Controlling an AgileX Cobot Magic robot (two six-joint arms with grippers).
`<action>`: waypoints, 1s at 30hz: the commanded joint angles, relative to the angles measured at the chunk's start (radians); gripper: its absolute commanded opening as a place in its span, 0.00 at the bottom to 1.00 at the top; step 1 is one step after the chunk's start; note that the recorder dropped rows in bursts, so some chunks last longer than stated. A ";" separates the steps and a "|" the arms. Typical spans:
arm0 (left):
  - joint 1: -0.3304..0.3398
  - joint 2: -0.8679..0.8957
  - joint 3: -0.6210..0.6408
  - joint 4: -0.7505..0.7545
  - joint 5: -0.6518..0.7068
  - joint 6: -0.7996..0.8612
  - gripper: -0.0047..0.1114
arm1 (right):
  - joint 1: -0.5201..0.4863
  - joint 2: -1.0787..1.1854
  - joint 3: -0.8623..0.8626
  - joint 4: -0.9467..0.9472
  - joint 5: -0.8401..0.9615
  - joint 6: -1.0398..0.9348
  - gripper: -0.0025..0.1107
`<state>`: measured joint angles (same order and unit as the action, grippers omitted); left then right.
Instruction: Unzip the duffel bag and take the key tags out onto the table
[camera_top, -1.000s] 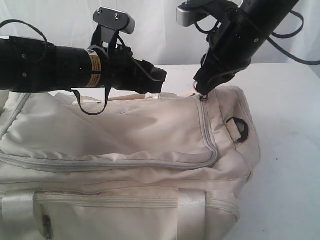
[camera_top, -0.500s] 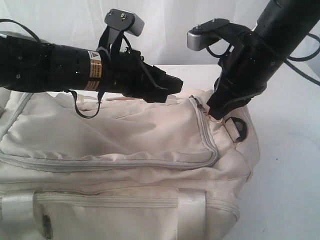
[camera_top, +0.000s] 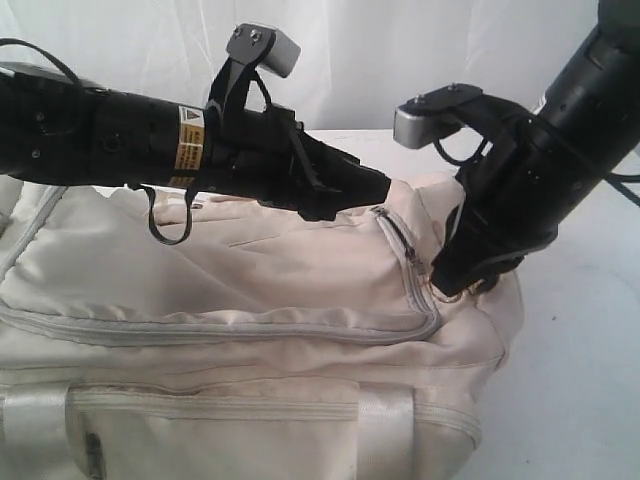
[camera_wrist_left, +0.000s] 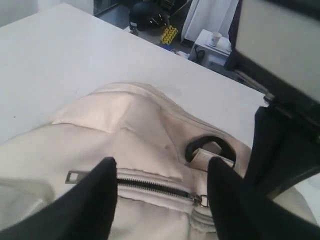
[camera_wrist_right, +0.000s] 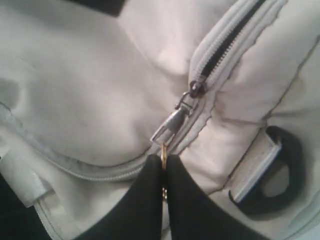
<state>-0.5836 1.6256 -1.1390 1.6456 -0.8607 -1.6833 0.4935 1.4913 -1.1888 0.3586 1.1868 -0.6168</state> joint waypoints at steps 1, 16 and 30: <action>0.003 -0.032 -0.008 0.013 -0.014 -0.011 0.54 | -0.007 -0.045 0.057 0.011 0.034 -0.008 0.02; -0.023 -0.100 0.011 0.099 -0.126 -0.276 0.54 | -0.007 -0.171 0.096 0.009 -0.078 -0.008 0.02; -0.085 -0.056 0.115 0.099 0.002 0.064 0.54 | -0.007 -0.214 0.048 0.004 -0.122 -0.013 0.02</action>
<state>-0.6487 1.5691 -1.0292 1.7278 -0.8457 -1.8224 0.4935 1.2882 -1.1311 0.3607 1.0545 -0.6203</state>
